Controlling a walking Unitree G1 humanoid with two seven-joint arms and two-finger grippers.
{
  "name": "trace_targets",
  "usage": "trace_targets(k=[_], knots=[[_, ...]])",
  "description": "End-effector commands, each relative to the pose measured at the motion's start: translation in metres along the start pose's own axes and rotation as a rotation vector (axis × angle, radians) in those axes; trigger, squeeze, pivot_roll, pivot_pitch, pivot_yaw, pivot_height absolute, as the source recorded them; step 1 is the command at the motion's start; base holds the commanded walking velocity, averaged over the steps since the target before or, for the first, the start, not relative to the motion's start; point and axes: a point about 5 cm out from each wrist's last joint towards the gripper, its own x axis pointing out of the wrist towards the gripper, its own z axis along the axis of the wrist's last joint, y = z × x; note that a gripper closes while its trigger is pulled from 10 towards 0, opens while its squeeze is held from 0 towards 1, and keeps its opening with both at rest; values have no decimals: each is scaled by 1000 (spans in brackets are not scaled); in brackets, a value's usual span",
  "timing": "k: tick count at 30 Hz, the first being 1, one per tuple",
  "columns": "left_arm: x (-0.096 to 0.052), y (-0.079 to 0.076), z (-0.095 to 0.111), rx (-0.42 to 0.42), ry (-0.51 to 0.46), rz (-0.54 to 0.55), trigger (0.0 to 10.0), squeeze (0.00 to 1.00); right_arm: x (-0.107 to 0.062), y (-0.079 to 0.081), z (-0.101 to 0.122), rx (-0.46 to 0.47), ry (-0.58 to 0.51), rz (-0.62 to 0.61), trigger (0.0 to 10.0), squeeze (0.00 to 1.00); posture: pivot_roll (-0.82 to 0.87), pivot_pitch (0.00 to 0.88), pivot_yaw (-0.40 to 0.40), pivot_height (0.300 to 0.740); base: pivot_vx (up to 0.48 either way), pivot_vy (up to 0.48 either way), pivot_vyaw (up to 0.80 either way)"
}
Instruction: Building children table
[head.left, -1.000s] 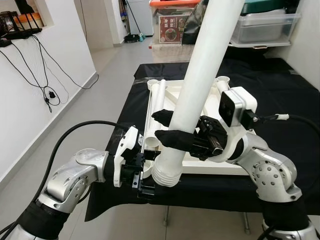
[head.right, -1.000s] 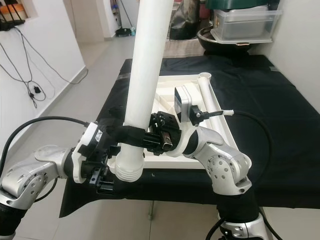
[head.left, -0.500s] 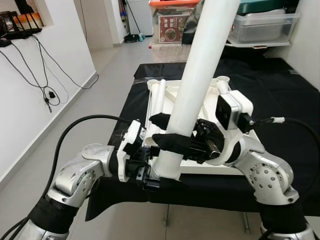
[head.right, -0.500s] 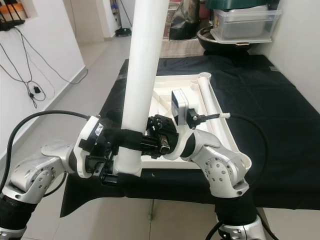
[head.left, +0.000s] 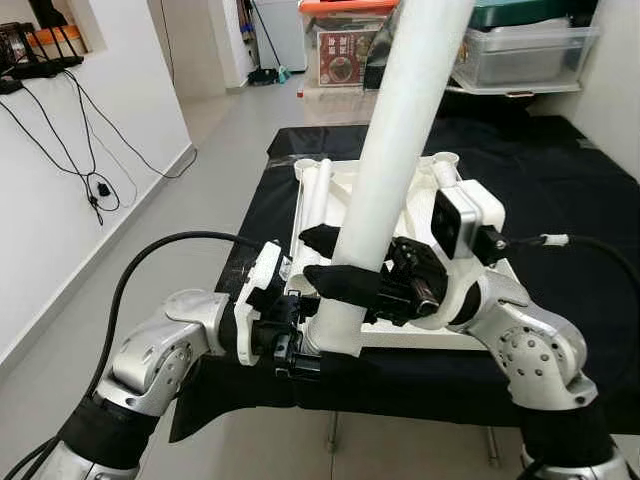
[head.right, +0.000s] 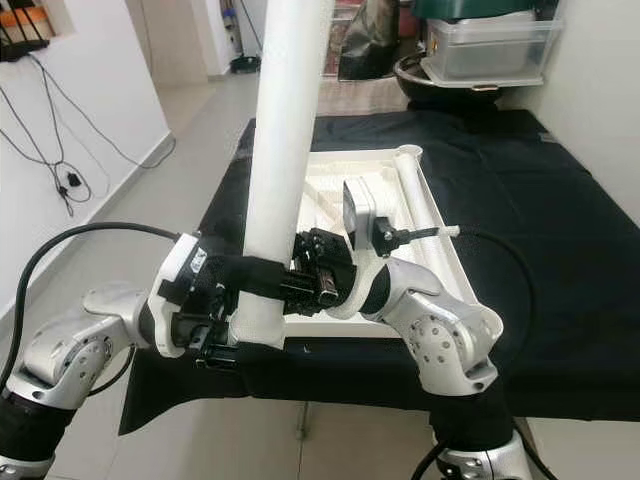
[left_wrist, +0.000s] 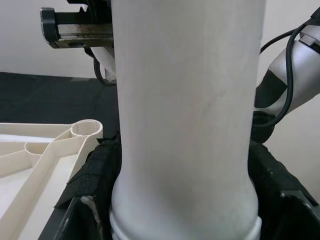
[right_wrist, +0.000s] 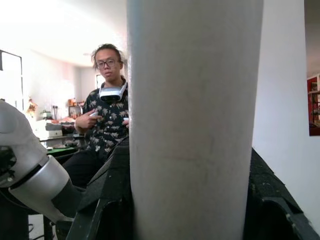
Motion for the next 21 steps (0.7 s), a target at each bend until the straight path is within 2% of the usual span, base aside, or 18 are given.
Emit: trace_targets(k=[1,2,4,10,14,18,19,20,21], knots=[[-5,3,2,9,-6,57,10000,0,5,-1,-6,-6,46,-28,10000,251,-60,0,54,740,0,0,0],[-6,5,2,14,-6,68,10000,0,4,-4,-5,3,35,-62,10000,1000,-60,0,54,740,0,0,0],[-9,8,6,24,-14,94,10000,0,3,-9,-2,15,10,-109,10000,1000,-63,0,56,740,0,0,0],[-14,11,8,40,-14,128,10000,0,2,-10,0,16,-2,-136,10000,1000,-63,0,56,740,0,0,0],[-39,18,10,73,26,255,10000,0,-7,-18,3,-18,-9,-266,10000,1000,-66,0,55,740,0,0,0],[-42,18,9,76,34,272,10000,0,-9,-20,5,-31,-13,-301,10000,1000,-66,0,55,740,0,0,0],[-46,19,5,83,63,303,10000,0,-11,-25,8,-48,-26,-356,10000,1000,-60,0,53,740,0,0,0],[-51,20,0,92,100,340,10000,0,-11,-30,12,-61,-40,-407,10000,443,-57,0,49,740,0,0,0],[-54,20,-4,98,125,363,10000,0,-12,-33,14,-66,-49,-437,10000,443,-57,0,49,740,0,0,0]])
